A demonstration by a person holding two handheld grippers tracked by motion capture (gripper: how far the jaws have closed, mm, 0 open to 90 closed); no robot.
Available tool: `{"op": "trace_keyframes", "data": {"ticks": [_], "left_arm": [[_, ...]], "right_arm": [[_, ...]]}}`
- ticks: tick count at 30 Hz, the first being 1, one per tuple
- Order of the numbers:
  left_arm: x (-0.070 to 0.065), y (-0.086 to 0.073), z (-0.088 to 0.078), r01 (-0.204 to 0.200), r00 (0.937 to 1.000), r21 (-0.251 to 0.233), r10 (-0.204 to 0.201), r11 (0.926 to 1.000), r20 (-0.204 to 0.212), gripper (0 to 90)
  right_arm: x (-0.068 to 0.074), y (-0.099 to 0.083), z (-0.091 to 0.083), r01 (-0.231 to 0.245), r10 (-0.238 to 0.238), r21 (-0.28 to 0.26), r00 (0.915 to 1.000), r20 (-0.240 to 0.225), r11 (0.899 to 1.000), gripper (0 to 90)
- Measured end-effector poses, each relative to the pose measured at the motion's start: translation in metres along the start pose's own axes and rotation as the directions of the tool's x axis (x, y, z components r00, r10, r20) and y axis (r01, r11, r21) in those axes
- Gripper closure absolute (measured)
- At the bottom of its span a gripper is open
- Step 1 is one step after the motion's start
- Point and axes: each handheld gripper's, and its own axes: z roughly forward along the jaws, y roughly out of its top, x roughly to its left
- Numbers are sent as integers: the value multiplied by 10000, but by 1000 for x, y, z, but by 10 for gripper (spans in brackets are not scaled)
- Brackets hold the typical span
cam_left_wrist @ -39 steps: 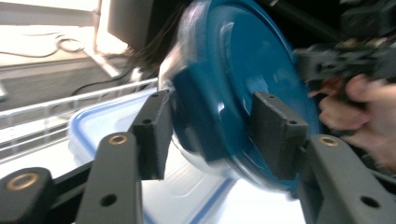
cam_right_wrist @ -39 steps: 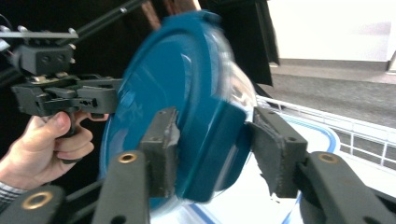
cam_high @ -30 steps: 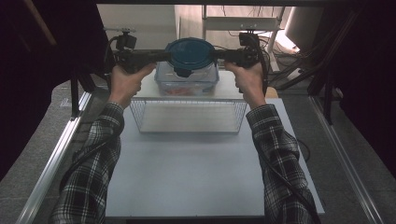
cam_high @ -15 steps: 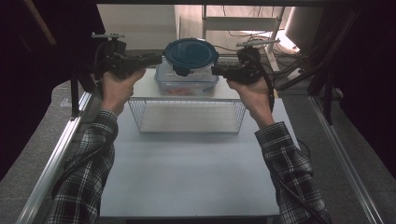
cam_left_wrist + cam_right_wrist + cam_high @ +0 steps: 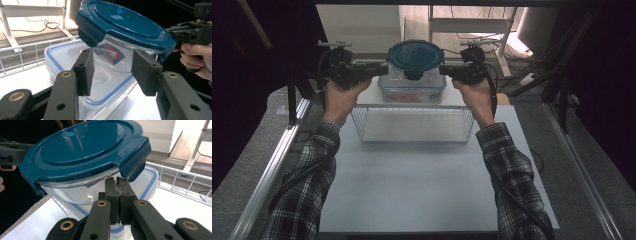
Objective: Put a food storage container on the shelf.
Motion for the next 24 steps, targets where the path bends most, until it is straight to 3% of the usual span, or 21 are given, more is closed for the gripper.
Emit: {"op": "trace_keyframes", "data": {"ticks": [4,7,10,15,24], "left_arm": [[-1,-2,-4,-63,10000,-95,63,9999,-40,471],[-4,-6,-6,-318,9995,-74,318,9995,4,403],[-9,-14,-6,-472,9988,37,471,9989,148,304],[-22,-33,-2,-1180,9930,581,1180,9913,39,207],[-44,-66,2,-1502,9882,990,1463,9837,453,84]], "right_arm": [[-1,2,4,-62,62,-28,9999,138,10000,865],[-1,0,1,-38,38,-78,10000,26,10000,812],[2,-5,-3,42,-45,-113,9996,-283,9999,718],[11,-17,-7,437,-439,-49,9977,-511,9990,507],[23,-46,-11,1128,-1123,10,9899,-869,9936,240]]}}
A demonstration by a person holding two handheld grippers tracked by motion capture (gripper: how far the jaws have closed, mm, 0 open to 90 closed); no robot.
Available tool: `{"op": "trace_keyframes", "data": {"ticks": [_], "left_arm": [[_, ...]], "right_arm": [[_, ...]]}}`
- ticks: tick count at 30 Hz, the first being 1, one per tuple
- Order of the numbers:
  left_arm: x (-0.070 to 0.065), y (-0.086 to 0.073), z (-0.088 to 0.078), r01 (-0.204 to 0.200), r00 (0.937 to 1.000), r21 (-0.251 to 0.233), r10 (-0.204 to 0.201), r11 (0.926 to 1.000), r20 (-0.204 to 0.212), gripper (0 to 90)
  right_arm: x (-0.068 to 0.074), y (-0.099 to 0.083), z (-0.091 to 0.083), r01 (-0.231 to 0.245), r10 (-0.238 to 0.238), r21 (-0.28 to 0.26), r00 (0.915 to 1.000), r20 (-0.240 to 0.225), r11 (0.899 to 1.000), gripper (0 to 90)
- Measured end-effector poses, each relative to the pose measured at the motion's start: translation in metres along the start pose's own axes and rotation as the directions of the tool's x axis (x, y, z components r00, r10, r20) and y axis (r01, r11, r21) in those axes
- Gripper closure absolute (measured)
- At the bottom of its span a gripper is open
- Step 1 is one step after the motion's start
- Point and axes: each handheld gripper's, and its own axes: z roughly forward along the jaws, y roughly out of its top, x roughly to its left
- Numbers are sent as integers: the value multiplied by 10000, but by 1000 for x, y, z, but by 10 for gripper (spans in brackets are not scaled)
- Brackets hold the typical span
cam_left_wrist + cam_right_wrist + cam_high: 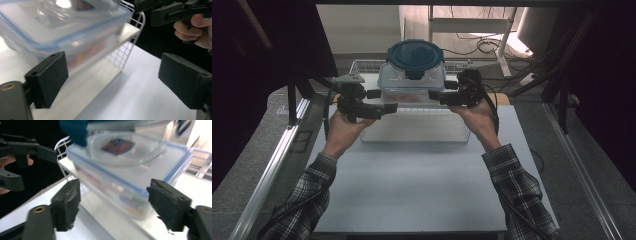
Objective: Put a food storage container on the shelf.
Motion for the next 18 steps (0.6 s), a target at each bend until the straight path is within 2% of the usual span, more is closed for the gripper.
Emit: {"op": "trace_keyframes", "data": {"ticks": [6,9,11,13,18], "left_arm": [[-17,-20,9,-390,9991,501,397,9980,-137,67],[-21,-29,12,-473,9986,567,485,9973,-204,60],[-22,-36,15,-457,9989,586,464,9972,-100,57],[-24,-44,18,-649,9976,667,664,9957,-217,56],[-29,-59,24,-898,9956,891,920,9920,-201,45]], "right_arm": [[9,-22,2,310,-309,217,9995,-76,9993,138],[12,-31,2,366,-362,288,9992,-161,9989,114],[14,-36,2,449,-442,354,9988,-199,9984,99],[16,-41,2,538,-528,387,9983,-264,9978,86],[21,-54,2,738,-723,523,9969,-299,9959,59]]}}
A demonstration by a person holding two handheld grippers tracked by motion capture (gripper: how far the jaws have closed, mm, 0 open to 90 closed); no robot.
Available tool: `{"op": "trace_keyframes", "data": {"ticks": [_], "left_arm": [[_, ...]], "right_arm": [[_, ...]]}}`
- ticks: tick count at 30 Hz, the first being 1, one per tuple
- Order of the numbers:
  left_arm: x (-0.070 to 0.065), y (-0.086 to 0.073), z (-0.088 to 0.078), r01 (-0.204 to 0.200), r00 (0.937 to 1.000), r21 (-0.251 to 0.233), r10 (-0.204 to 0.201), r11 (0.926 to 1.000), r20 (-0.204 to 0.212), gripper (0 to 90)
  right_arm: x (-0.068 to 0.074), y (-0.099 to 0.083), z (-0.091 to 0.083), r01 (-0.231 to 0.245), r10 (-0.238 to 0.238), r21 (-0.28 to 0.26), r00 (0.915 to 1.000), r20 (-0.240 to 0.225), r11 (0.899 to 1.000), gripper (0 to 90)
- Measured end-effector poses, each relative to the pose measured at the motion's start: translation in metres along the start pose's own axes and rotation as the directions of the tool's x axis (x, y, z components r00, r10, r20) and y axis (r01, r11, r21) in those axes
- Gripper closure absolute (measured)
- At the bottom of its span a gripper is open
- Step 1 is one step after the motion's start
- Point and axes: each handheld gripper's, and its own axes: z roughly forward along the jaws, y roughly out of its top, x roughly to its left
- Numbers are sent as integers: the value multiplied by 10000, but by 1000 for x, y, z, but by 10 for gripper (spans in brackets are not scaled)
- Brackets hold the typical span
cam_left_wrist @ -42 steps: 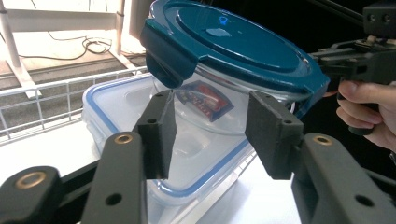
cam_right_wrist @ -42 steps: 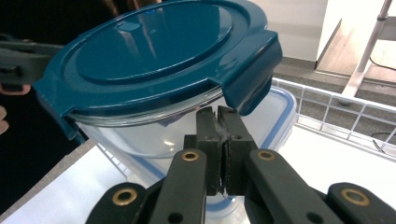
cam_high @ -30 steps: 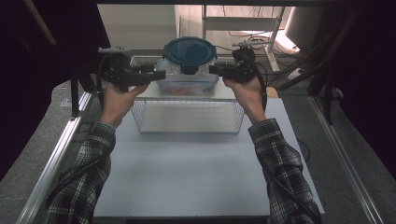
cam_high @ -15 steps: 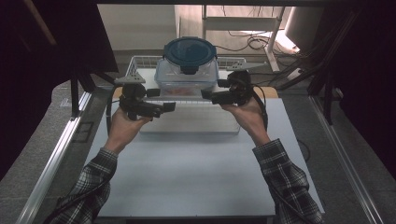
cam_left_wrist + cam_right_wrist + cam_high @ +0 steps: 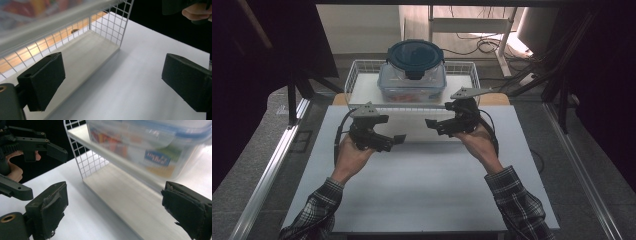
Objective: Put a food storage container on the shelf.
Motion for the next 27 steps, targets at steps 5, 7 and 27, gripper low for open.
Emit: {"op": "trace_keyframes", "data": {"ticks": [5,7,27], "left_arm": [[-6,-10,5,-94,9998,76,93,9999,152,40],[-9,-13,5,-177,9998,117,176,9998,135,38],[-18,-63,20,180,9985,422,-201,9989,500,25]], "right_arm": [[3,-13,2,10,-9,125,10000,-80,9999,36],[4,-18,3,77,-75,182,9999,-87,9998,27],[16,-63,9,267,-264,544,9996,-77,9982,6]]}}
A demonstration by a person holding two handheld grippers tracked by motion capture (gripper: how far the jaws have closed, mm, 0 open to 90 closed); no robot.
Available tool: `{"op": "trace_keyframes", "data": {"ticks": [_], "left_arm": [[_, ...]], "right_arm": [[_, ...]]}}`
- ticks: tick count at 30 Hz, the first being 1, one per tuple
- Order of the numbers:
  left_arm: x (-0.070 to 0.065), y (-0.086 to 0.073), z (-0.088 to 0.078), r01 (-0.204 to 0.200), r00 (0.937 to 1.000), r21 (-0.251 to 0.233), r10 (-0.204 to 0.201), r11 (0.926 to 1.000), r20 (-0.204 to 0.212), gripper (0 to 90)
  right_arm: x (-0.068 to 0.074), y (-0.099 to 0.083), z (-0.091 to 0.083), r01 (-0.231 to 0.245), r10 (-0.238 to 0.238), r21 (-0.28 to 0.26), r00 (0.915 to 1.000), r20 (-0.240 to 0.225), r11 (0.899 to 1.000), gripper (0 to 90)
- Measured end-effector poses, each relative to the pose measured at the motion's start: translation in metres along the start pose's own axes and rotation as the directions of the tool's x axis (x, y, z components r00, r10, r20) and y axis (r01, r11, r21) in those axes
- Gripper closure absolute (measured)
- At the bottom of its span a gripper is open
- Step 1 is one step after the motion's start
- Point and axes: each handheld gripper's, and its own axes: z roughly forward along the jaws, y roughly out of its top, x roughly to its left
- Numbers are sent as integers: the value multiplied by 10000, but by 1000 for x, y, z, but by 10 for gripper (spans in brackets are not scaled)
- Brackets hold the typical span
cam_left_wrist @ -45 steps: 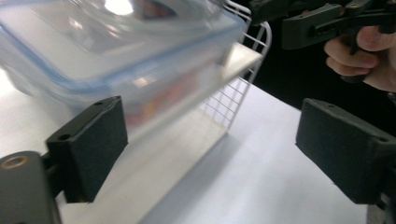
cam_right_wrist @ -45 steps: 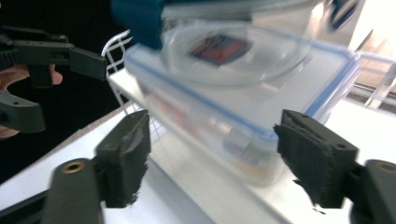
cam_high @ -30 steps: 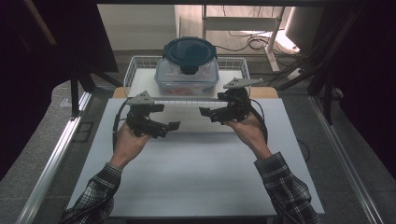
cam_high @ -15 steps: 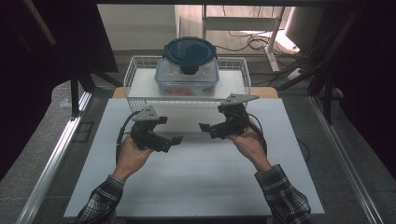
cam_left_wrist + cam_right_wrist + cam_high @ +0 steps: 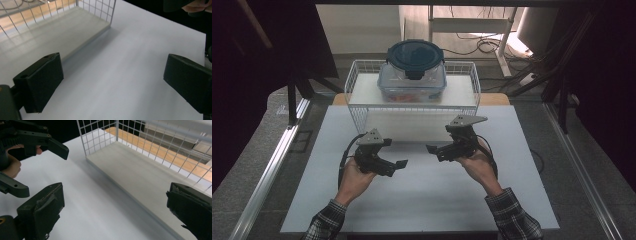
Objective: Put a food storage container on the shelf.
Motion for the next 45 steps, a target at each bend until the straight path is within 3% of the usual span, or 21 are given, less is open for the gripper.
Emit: {"op": "trace_keyframes", "data": {"ticks": [6,11,17,28,45], "left_arm": [[-2,-14,0,142,9999,-18,-142,9999,31,25],[-4,-22,0,-11,9999,360,17,9994,-155,26],[-3,-35,-7,413,9991,359,-409,9985,-97,23],[-11,-56,-21,660,9970,243,-649,9975,-417,18],[-16,-85,-32,768,9921,550,-709,9955,-1033,6]], "right_arm": [[3,-15,-2,-43,43,9,9999,134,10000,0],[3,-26,-3,83,-91,189,9990,426,9998,0],[5,-35,-11,45,-51,96,9977,681,9999,0],[8,-58,-26,-216,210,76,9965,812,9997,0],[6,-95,-49,-549,527,122,9892,1365,9984,0]]}}
